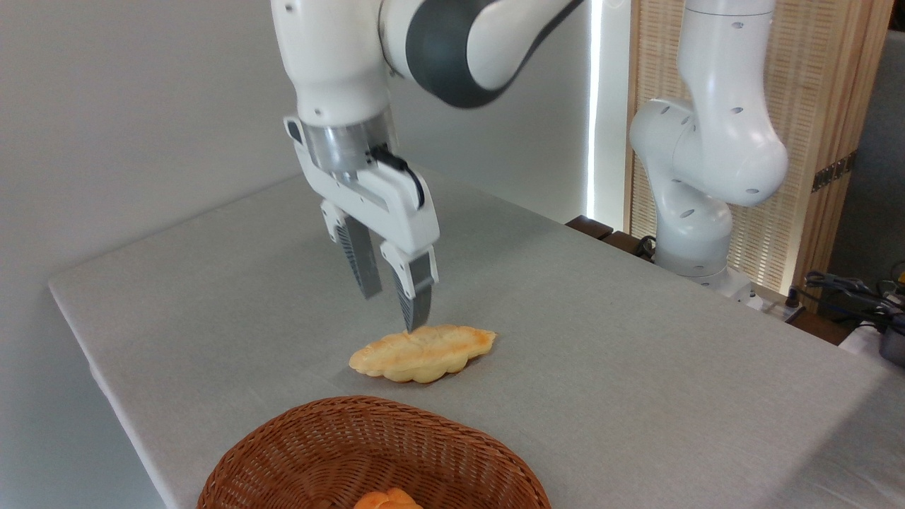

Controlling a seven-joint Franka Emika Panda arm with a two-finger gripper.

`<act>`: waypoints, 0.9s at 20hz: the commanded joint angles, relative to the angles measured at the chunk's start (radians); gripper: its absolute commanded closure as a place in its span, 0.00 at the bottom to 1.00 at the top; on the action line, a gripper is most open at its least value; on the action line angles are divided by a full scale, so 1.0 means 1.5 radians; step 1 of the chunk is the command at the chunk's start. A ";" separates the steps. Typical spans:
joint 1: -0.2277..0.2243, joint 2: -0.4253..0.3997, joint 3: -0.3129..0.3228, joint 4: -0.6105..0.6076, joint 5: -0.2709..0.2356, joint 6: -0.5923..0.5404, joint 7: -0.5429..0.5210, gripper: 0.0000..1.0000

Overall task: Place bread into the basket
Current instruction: 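Lower the open gripper down onto the golden bread roll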

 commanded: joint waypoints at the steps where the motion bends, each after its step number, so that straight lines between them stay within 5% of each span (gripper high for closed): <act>1: -0.006 -0.015 0.005 -0.061 0.013 0.041 0.078 0.00; 8: -0.006 -0.005 0.006 -0.103 0.019 0.049 0.232 0.00; 18: -0.015 0.027 0.005 -0.110 0.020 0.077 0.242 0.00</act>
